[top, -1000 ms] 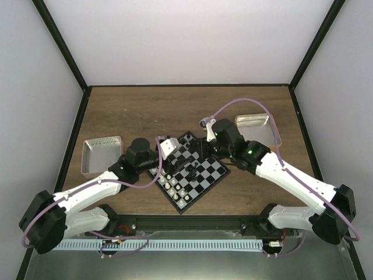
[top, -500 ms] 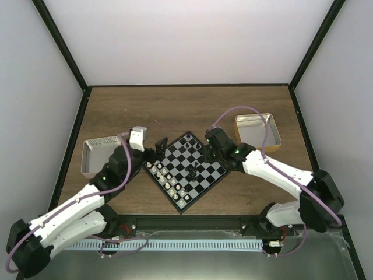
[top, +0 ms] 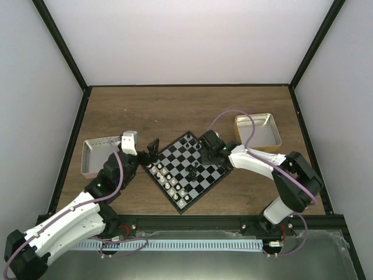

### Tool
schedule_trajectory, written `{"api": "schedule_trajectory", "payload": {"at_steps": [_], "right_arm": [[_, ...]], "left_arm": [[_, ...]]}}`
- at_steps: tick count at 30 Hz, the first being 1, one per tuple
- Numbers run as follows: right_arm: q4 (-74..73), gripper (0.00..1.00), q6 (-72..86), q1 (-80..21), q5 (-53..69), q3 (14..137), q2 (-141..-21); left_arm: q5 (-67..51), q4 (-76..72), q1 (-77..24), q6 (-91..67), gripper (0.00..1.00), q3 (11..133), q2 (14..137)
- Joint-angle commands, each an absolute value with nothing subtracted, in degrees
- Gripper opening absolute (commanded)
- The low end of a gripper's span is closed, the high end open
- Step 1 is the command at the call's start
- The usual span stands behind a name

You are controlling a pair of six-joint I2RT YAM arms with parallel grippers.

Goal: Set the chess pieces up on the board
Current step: Place the chess piece on the chessboard, then pick up the chess piece from the chessboard.

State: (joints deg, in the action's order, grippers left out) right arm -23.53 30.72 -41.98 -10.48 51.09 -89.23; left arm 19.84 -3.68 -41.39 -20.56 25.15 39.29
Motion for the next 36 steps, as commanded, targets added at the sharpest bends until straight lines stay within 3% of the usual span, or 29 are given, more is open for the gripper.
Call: {"api": "schedule_trajectory", "payload": {"at_steps": [1,12,27,36], "right_arm": [[-22.2,0.07,30.8,-41.4,-12.5,53.4,-90.8],[-21.8,0.11,29.8,-41.1,-13.1,54.2,-92.9],[-24.3,0.5,30.7,-41.1,-10.4,57.1,-84.0],[-26.5,0.51,36.3,-43.1,-3.5,53.5,-78.3]], "left_arm": [[19.2,-4.6,-41.2,-19.3,1.0,24.7,39.6],[18.6,-4.8,-41.2,-18.9,1.0,24.7,41.0],[14.8,-3.9,-41.2,-19.1,1.0,26.1,43.5],[13.6,-3.5,-41.1,-20.9,1.0,25.5,42.7]]}}
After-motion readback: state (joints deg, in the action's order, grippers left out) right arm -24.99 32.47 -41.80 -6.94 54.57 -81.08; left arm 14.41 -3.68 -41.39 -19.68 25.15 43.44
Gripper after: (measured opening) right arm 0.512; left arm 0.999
